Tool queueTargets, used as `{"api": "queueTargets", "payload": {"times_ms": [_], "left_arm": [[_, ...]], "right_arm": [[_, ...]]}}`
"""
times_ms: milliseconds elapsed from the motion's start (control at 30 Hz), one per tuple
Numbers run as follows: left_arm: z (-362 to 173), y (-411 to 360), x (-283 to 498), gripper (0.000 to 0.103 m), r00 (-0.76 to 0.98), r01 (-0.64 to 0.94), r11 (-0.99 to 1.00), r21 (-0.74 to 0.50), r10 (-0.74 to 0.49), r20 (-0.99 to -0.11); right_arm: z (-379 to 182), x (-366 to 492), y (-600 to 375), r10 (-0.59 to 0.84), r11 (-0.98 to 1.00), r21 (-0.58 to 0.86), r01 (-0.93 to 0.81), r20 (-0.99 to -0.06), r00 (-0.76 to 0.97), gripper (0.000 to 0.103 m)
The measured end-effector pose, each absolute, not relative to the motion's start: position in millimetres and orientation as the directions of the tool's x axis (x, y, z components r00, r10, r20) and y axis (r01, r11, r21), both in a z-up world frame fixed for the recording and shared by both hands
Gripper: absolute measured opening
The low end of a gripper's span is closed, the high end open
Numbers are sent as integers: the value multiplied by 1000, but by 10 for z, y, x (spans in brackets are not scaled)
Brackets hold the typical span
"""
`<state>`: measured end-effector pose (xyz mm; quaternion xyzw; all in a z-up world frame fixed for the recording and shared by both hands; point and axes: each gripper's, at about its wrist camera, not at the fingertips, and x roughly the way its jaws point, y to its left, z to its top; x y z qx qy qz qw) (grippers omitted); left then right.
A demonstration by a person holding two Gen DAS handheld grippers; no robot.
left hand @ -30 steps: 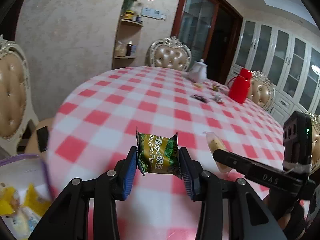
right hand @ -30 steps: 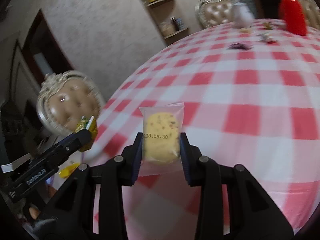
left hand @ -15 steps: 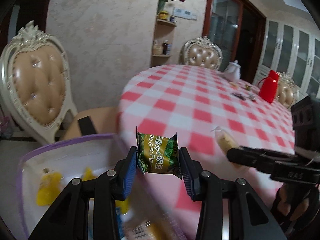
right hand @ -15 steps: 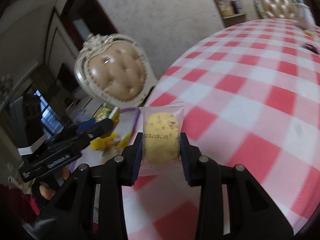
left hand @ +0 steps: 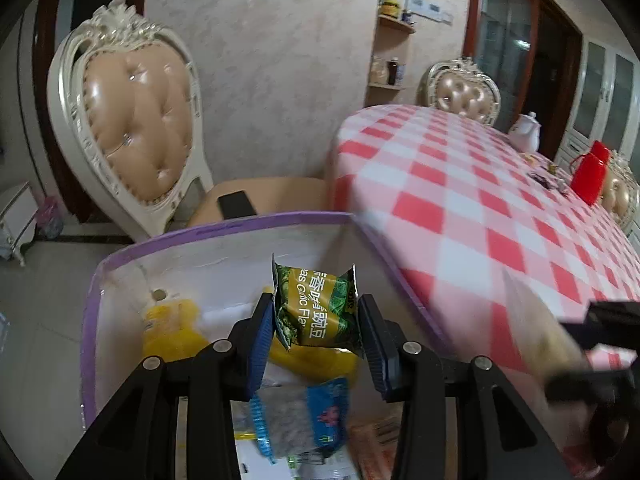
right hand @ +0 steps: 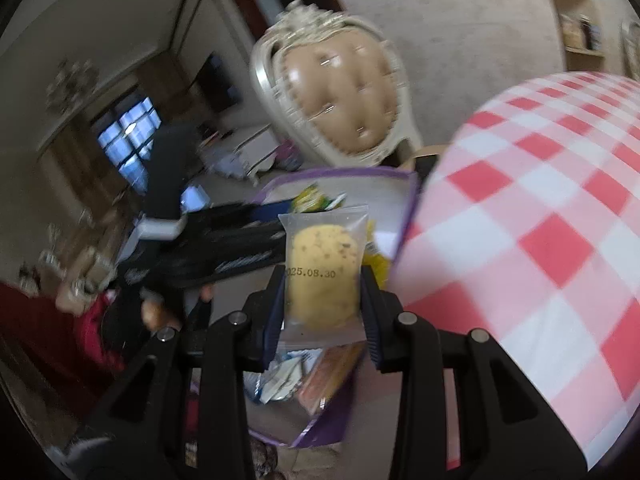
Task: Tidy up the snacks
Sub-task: 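Open both tools over the white box to drop the packs, then grasp the yellow-white lemon-printed chip bag with the right tool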
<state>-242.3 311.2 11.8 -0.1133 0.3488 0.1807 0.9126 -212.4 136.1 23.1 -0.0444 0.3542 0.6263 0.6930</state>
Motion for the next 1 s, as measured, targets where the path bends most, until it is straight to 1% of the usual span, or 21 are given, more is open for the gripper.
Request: {"api": "queueTargets", "payload": {"times_ms": [133,233,300,367,400,433,467,567,733,800,833,900,933,1000], "left_arm": [[94,3243,-2476,43,670,-449,891,-70,284,-686],[98,3316,-2511,44,651,-489,871,-54,323,-687],[112,3345,-2516,49,636,-521,853,-34,361,-682],[129,3348,-2531,59,628,-539,842,-22,384,-677],[138,3339,-2535,62,628,-542,840,-22,387,-675],[145,3323,-2535,67,630,-541,840,-22,389,-672],[145,3313,-2518,69,632,-540,842,-20,389,-670],[152,3230,-2478,71,633,-522,853,-7,381,-674],[222,3023,-2319,72,643,-489,872,11,369,-671],[294,2904,-2214,74,658,-466,885,6,351,-666],[338,2835,-2145,77,669,-450,893,-6,333,-665],[483,2627,-1930,79,705,-391,919,-56,259,-660],[554,2521,-1816,82,724,-354,932,-82,217,-655],[716,2252,-1508,84,765,-259,955,-141,114,-634]], "right_arm": [[199,-2347,1505,815,139,342,-929,-573,-89,39],[194,-2430,1574,813,99,352,-931,-568,-128,40],[190,-2463,1604,811,101,338,-936,-573,-119,51],[195,-2436,1600,814,110,338,-935,-571,-111,55],[204,-2412,1583,817,118,343,-932,-567,-105,57],[212,-2373,1558,822,133,350,-927,-561,-94,59],[228,-2335,1542,827,143,354,-924,-556,-85,60],[263,-2274,1478,832,182,346,-920,-553,-44,62],[372,-2128,1256,822,269,285,-920,-565,65,69],[411,-2014,1075,816,313,266,-912,-566,115,73],[426,-1951,973,813,336,261,-905,-566,139,75],[448,-1767,736,801,394,261,-881,-567,190,78],[452,-1646,575,790,436,263,-861,-569,227,79],[450,-1367,197,763,535,282,-796,-566,312,80]]}}
